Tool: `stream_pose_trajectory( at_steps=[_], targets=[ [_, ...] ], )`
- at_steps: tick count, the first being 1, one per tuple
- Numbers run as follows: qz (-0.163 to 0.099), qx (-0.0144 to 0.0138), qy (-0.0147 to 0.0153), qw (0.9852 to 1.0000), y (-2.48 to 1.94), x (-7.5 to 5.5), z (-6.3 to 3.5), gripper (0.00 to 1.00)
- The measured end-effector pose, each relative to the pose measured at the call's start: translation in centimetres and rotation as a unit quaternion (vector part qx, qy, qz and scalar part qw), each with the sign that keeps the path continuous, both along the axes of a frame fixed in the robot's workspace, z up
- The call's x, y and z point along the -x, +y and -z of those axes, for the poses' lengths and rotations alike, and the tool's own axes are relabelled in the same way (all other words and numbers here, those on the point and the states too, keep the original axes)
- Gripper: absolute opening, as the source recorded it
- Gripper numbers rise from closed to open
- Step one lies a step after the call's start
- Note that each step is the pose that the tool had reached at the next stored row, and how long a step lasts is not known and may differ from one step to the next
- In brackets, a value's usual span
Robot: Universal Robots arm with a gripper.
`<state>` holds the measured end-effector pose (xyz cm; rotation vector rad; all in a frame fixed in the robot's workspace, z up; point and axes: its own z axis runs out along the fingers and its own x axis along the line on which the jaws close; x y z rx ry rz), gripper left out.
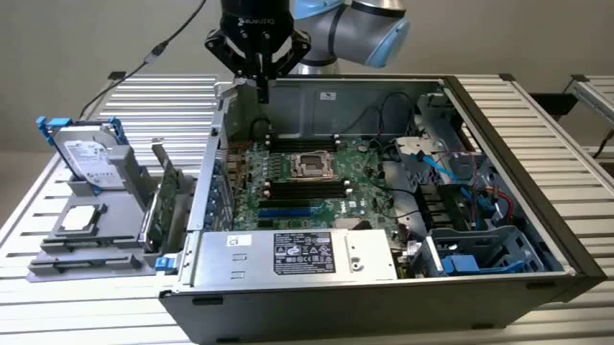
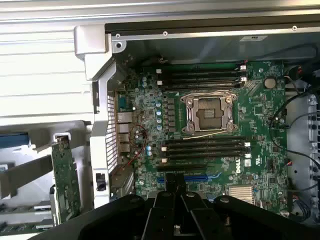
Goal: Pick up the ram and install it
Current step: 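Reach for the ram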
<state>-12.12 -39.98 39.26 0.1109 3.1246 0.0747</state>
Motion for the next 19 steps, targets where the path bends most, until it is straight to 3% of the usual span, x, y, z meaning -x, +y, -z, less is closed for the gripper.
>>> stream_pose_trajectory(
  at_steps=[11,12,14,19],
  targets=[
    [0.000,0.0000,0.0002,1.0000,-0.01,0.0,0.00,0.11],
    [0.000,0.0000,0.0014,1.0000,-0.02,0.2,0.01,0.11],
    [0.000,0.0001,0.0071,1.0000,-0.02,0.7,0.07,0.11],
    [0.000,0.0000,0.0094,1.0000,-0.03,2.9,0.51,0.11]
  ],
)
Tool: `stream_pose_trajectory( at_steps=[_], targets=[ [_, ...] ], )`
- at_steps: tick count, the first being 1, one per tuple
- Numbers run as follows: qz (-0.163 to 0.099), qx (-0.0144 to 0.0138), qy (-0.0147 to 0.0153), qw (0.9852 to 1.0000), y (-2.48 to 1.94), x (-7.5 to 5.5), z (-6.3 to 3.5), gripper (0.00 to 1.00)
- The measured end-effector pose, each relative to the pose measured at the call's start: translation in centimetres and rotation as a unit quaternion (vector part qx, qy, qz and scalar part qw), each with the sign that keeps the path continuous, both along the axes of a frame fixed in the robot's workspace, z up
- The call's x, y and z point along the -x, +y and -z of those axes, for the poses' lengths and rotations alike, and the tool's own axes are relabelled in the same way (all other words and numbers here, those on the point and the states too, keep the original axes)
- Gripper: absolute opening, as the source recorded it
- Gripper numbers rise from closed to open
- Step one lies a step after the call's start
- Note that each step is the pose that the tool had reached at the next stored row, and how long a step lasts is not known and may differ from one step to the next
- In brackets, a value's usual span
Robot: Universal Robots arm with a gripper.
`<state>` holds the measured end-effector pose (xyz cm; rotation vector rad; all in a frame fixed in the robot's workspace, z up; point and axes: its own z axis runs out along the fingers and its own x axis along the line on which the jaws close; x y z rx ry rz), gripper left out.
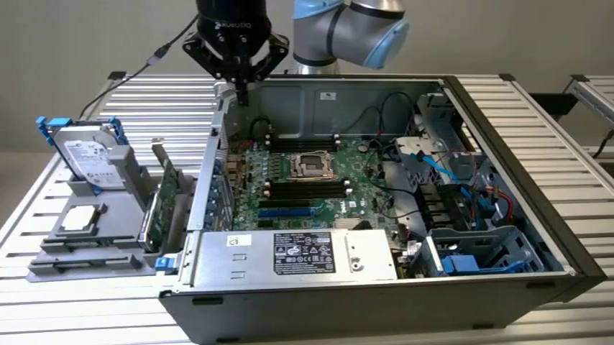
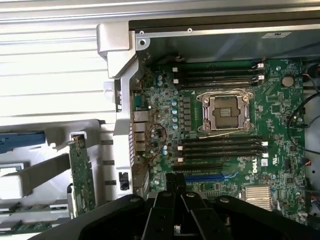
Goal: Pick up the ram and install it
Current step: 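Reach for the ram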
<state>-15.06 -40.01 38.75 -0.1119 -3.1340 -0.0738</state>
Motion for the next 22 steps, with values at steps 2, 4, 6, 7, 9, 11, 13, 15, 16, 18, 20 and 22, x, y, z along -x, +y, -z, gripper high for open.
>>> stream_pose_trajectory(
  at_steps=[2,4,6,7,9,11,13,15,16,18,20,22],
  targets=[
    [0.000,0.0002,0.0002,1.0000,-0.01,0.9,0.18,0.11],
    [0.000,0.0004,0.0002,1.0000,-0.03,1.8,0.33,0.11],
    [0.000,0.0005,0.0002,1.0000,-0.05,2.7,0.51,0.11],
    [0.000,0.0006,0.0002,1.0000,-0.06,3.2,0.58,0.11],
    [0.000,0.0012,0.0002,1.0000,-0.07,4.1,0.67,0.11],
    [0.000,0.0025,0.0002,1.0000,-0.09,4.9,0.71,0.11],
    [0.000,0.0041,0.0002,1.0000,-0.10,5.8,0.74,0.11],
    [0.000,0.0048,0.0002,1.0000,-0.15,6.7,0.76,0.11],
    [0.000,0.0052,0.0002,1.0000,-0.18,7.2,0.77,0.11],
    [0.000,0.0061,0.0002,1.0000,-0.23,8.1,0.77,0.11],
    [0.000,0.0070,0.0002,1.0000,-0.28,9.0,0.78,0.11],
    [0.000,0.0077,0.0002,1.0000,-0.33,9.9,0.79,0.11]
  ],
)
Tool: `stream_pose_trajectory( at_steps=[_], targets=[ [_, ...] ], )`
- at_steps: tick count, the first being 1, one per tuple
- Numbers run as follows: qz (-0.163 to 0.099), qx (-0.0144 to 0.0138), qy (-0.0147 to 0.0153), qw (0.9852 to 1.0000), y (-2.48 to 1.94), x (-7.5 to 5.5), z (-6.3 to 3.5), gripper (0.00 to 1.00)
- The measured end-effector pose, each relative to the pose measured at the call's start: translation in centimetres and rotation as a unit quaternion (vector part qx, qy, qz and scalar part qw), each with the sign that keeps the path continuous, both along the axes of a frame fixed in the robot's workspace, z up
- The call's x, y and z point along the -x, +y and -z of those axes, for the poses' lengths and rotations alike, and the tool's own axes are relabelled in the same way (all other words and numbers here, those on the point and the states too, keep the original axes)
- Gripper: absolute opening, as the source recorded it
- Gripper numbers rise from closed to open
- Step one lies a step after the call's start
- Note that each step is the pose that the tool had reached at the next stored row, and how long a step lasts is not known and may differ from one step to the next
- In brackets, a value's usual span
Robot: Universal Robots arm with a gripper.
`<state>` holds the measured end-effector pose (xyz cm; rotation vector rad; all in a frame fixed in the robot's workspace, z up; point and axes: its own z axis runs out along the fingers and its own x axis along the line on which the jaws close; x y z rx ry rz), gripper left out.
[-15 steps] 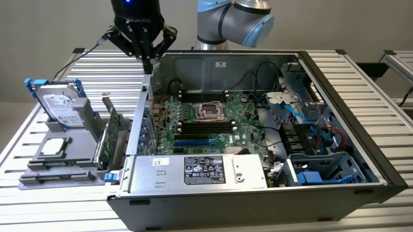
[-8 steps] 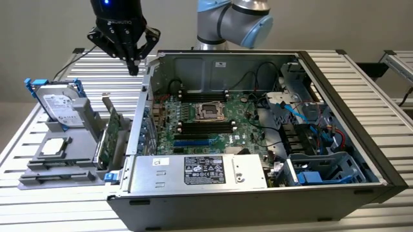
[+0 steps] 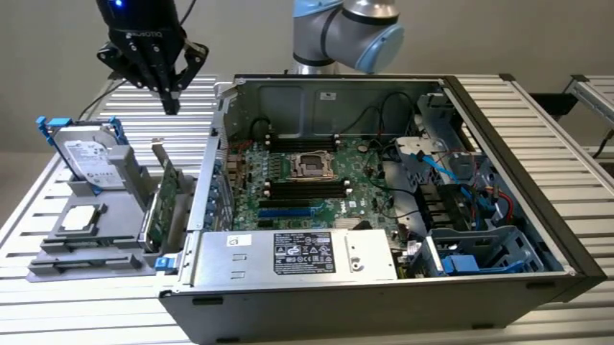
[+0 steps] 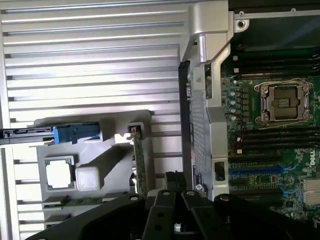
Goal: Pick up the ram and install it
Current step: 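Reach for the ram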
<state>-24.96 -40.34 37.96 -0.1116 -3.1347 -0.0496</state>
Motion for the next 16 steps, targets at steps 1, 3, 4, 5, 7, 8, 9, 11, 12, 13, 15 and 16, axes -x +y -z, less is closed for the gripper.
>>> stream_pose_trajectory(
  at_steps=[1,3,4,5,7,8,9,11,12,13,15,16],
  targets=[
    [0.000,0.0002,0.0000,1.0000,-0.03,0.5,0.01,0.11],
    [0.000,0.0004,0.0000,1.0000,-0.14,1.3,0.03,0.11],
    [0.000,0.0004,0.0000,1.0000,-0.20,1.8,0.06,0.11],
    [0.000,0.0003,0.0000,1.0000,-0.27,2.2,0.08,0.11],
    [0.000,0.0003,0.0000,1.0000,-0.43,3.1,0.13,0.11],
    [0.000,0.0003,0.0000,1.0000,-0.53,3.5,0.15,0.11],
    [0.000,0.0003,0.0000,1.0000,-0.63,3.9,0.16,0.11],
    [0.000,0.0004,0.0000,1.0000,-0.97,4.7,0.17,0.11],
    [0.000,0.0004,0.0000,1.0000,-1.19,5.0,0.18,0.11],
    [0.000,0.0003,0.0000,1.0000,-1.43,5.4,0.18,0.11],
    [0.000,0.0003,0.0000,1.0000,-1.95,6.0,0.18,0.11],
    [0.000,0.0003,0.0000,1.0000,-2.21,6.4,0.18,0.11]
  ],
)
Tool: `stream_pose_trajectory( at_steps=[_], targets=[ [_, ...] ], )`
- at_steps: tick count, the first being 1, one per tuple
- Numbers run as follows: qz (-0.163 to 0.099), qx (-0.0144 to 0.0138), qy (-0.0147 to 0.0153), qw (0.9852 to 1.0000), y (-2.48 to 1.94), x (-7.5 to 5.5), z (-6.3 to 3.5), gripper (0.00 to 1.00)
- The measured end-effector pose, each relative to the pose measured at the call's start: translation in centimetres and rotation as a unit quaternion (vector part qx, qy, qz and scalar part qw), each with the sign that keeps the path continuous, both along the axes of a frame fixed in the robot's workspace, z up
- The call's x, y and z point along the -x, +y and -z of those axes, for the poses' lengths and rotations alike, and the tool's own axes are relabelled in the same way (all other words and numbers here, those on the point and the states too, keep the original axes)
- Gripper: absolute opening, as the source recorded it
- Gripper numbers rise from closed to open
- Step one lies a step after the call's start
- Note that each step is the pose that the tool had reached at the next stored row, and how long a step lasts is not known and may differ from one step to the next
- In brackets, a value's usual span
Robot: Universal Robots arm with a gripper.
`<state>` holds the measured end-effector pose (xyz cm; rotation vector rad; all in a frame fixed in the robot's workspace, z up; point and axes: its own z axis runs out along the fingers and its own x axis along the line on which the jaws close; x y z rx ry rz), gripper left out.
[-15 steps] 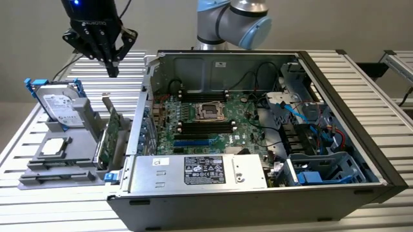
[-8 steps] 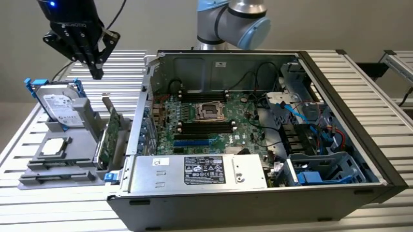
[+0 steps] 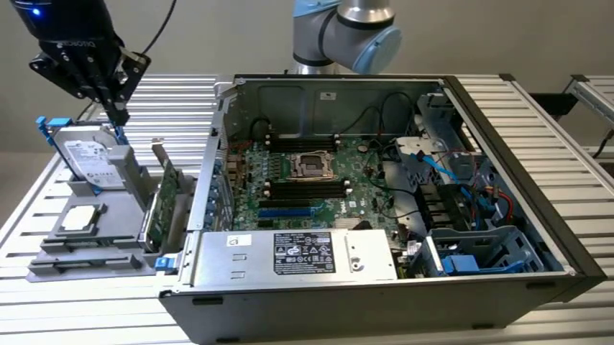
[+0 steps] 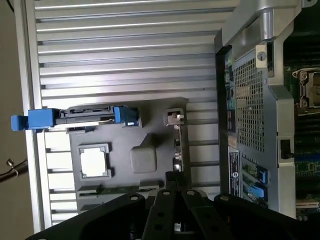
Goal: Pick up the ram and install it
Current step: 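Reach for the ram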
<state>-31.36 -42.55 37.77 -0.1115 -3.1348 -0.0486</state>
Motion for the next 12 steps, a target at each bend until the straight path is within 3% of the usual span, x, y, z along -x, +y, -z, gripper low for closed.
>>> stream_pose_trajectory(
  at_steps=[12],
  targets=[
    [0.000,0.0000,0.0000,1.0000,-3.52,4.3,0.00,0.11]
  ],
)
